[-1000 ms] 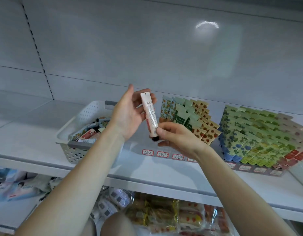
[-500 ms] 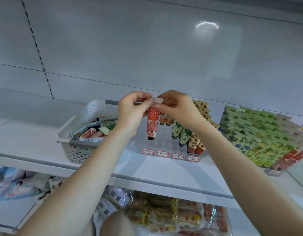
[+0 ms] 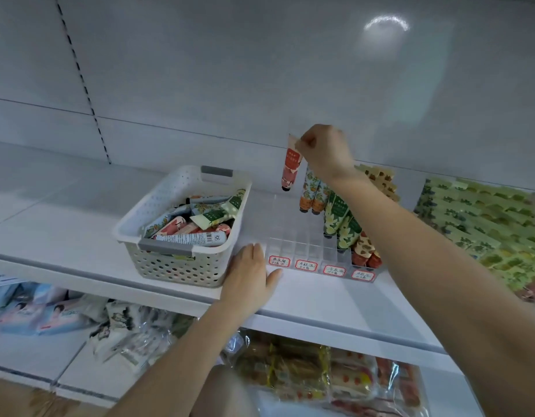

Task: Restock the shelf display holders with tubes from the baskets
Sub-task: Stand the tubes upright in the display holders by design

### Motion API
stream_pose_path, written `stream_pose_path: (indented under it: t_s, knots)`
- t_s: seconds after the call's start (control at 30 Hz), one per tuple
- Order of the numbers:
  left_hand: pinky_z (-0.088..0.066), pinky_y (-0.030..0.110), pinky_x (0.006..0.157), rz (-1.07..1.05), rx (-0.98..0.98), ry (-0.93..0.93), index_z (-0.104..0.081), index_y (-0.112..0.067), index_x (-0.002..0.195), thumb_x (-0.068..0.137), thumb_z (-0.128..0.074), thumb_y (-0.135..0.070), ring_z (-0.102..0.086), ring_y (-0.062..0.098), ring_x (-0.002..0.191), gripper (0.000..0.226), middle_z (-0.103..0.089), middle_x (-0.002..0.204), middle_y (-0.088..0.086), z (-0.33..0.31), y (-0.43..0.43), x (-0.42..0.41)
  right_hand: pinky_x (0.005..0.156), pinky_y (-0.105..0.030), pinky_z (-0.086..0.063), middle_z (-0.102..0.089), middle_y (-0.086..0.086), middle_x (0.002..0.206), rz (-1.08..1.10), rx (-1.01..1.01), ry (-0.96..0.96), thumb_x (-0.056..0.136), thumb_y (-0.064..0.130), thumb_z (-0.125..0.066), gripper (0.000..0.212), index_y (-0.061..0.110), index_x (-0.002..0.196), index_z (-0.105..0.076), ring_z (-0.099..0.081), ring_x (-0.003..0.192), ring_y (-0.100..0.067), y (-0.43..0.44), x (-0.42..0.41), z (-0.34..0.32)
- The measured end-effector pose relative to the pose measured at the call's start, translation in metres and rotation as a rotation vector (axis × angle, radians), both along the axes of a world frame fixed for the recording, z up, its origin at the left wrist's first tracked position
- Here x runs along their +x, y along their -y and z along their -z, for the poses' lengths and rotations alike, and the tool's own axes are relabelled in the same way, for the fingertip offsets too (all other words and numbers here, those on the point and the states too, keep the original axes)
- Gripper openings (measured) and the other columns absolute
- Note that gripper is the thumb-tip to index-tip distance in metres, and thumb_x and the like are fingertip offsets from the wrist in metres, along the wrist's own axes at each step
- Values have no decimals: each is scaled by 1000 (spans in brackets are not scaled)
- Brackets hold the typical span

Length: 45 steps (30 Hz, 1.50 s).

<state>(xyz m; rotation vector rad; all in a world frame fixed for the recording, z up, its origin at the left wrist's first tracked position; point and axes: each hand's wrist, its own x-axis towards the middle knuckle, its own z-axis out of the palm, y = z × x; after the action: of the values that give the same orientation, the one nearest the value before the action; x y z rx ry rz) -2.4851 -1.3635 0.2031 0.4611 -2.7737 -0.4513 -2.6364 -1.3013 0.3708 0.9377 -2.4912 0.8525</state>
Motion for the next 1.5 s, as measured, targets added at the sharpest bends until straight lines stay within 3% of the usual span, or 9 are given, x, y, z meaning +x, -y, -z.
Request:
stream_pose_path:
  t_s: [0.17, 0.4, 0.9, 1.1, 1.33, 1.5]
  knots:
    - [-39, 26, 99, -6, -41, 16, -36, -12, 130, 91, -34, -59, -48, 16, 115, 62, -50, 123, 3, 9, 3, -4, 66, -30, -49, -68, -8, 92, 84, 114, -58, 93, 16, -46, 21, 8, 99, -65, -62, 82, -25, 3, -12, 14]
    - [-39, 26, 98, -29, -51, -1, -40, -13, 125, 92, -35, -57, -49, 15, 112, 55, -53, 119, 2, 8, 2, -3, 85, -36, -47, -67, -8, 102, 106, 161, -99, 93, 18, -46, 24, 11, 105, -65, -57, 98, -25, 1, -15, 10]
    - [-39, 24, 95, -23, -45, -31, -40, -13, 127, 92, -36, -55, -49, 14, 111, 55, -52, 120, 1, 9, 2, -2, 75, -30, -35, -65, -10, 101, 148, 230, -147, 91, 14, -45, 25, 11, 101, -68, -48, 104, -29, 1, -15, 15]
    - [-40, 25, 95, -24, -31, -31, -40, -13, 125, 92, -37, -55, -49, 15, 110, 54, -52, 118, 1, 8, 1, -1, 81, -32, -38, -62, -11, 108, 167, 305, -102, 93, 19, -45, 28, 9, 106, -68, -45, 110, -30, 5, -17, 10]
    - [-38, 25, 96, -26, -26, -33, -39, -12, 128, 92, -38, -54, -47, 16, 114, 55, -51, 121, 2, 8, 0, -1, 79, -32, -35, -62, -11, 101, 167, 409, -70, 92, 23, -50, 22, 4, 90, -61, -46, 109, -29, 11, -9, 1]
    - [-38, 25, 96, -21, -31, -34, -39, -11, 128, 92, -37, -54, -46, 16, 115, 56, -50, 122, 2, 9, 0, 0, 88, -35, -40, -62, -12, 108, 172, 504, -15, 92, 24, -52, 24, 4, 104, -58, -51, 108, -30, 6, -11, -7]
